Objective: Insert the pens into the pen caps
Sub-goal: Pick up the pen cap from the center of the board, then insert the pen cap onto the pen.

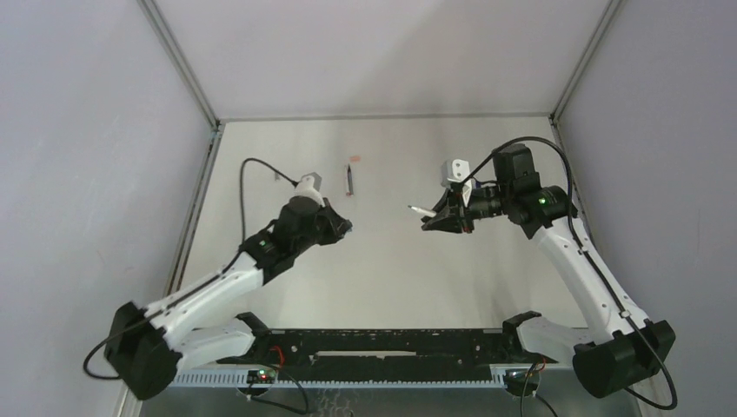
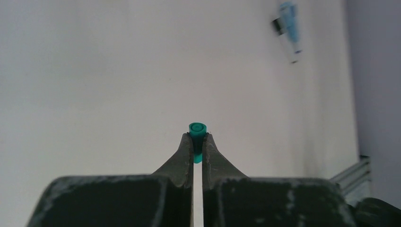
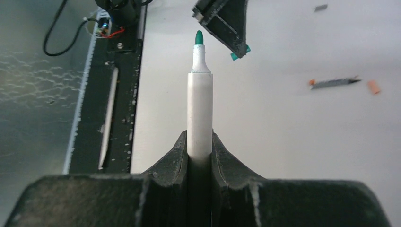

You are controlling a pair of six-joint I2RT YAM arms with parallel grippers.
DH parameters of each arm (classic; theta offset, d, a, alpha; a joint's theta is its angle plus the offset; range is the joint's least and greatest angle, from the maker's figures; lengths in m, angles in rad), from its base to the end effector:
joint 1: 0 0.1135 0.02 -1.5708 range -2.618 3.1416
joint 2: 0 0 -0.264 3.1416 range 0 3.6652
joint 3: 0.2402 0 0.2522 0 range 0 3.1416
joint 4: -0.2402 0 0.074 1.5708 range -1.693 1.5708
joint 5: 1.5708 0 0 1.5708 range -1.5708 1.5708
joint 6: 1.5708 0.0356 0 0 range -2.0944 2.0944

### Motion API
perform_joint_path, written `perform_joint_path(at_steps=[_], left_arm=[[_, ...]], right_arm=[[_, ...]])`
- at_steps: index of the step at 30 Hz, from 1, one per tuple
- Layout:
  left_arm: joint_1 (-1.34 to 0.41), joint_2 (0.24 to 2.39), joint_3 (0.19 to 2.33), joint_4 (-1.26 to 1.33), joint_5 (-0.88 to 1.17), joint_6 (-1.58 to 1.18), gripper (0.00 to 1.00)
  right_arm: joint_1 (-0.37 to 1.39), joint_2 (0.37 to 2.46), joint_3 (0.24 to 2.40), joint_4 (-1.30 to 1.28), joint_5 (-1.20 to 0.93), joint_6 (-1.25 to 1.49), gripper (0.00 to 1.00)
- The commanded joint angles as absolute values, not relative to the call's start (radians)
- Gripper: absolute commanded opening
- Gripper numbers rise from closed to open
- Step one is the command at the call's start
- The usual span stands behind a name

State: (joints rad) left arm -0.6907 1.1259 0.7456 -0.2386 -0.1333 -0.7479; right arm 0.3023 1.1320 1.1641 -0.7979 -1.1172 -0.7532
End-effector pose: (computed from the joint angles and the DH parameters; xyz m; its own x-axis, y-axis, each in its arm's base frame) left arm 0.1920 -0.1525 0.2532 -0.7005 -0.2955 -0.6496 0.0976 0.8620 -0.4974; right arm 0.1960 0.0947 0.3582 0.0296 -0.3047 -0.9520 -0.9990 0.0233 -0.0385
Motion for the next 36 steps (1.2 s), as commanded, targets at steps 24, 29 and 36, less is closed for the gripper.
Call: perform_joint_path(at_steps=[24, 29, 36], left_arm=[[-0.689, 0.8, 0.646, 0.872, 0.272, -0.88, 0.0], [-0.689, 0.84, 0.654, 1.027, 0.296, -0.914, 0.0], [-0.691, 0.902, 0.684, 1.131, 0.303, -0.954, 0.0]], right_arm=[[0.64, 0.986, 1.122, -0.106, -0.993, -0.017, 0.0], [0.665, 0.985, 1.091, -0.014, -0.967, 0.111, 0.0], [0.717, 1.005, 1.074, 0.113, -0.829, 0.299, 0.0]])
